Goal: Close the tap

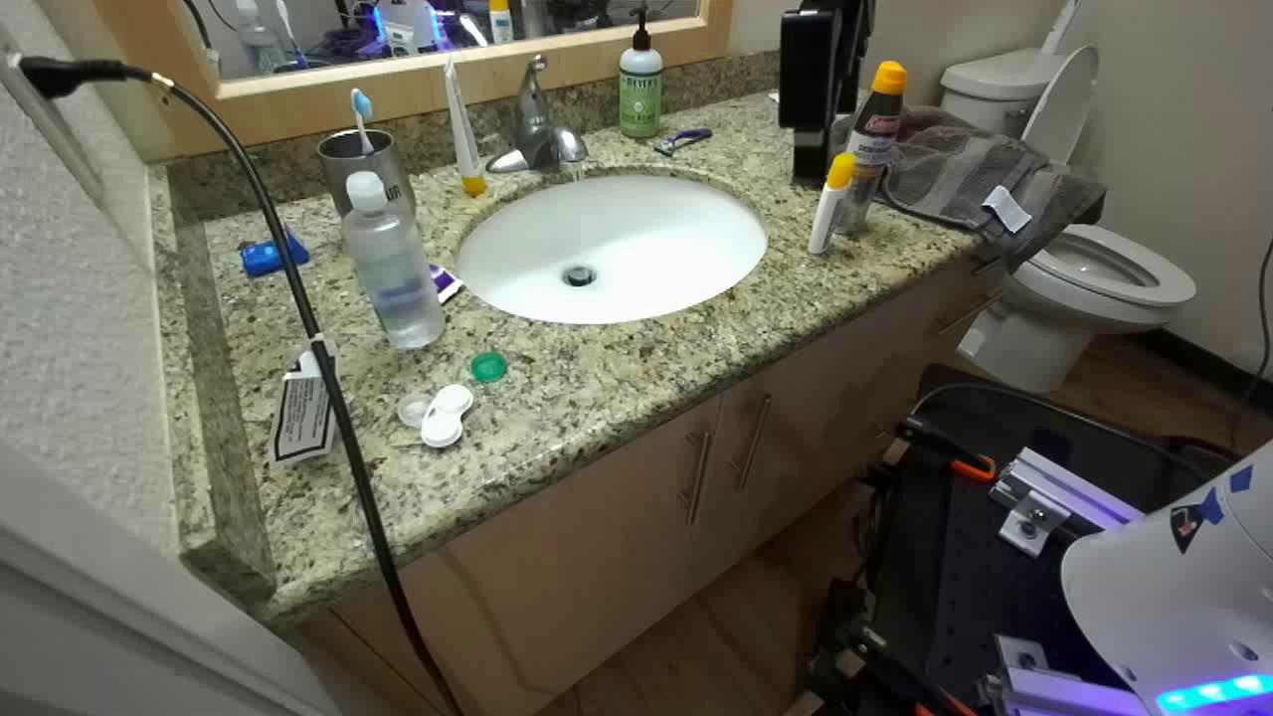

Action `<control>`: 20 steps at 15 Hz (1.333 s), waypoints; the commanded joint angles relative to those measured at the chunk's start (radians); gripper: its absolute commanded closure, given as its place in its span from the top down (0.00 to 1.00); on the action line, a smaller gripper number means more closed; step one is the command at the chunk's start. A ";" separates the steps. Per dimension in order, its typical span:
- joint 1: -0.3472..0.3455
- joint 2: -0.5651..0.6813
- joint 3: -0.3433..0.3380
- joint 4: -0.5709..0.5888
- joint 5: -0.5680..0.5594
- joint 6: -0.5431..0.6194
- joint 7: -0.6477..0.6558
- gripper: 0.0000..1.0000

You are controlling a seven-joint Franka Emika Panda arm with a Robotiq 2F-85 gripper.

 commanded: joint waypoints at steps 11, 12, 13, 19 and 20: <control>-0.026 0.390 -0.049 0.559 0.161 0.003 0.262 1.00; -0.028 0.395 -0.057 0.572 0.179 0.014 0.263 1.00; -0.017 0.334 -0.045 0.496 0.143 0.011 0.251 1.00; -0.032 0.495 -0.067 0.617 0.123 0.010 0.314 1.00; -0.040 0.553 -0.078 0.667 0.145 0.013 0.334 1.00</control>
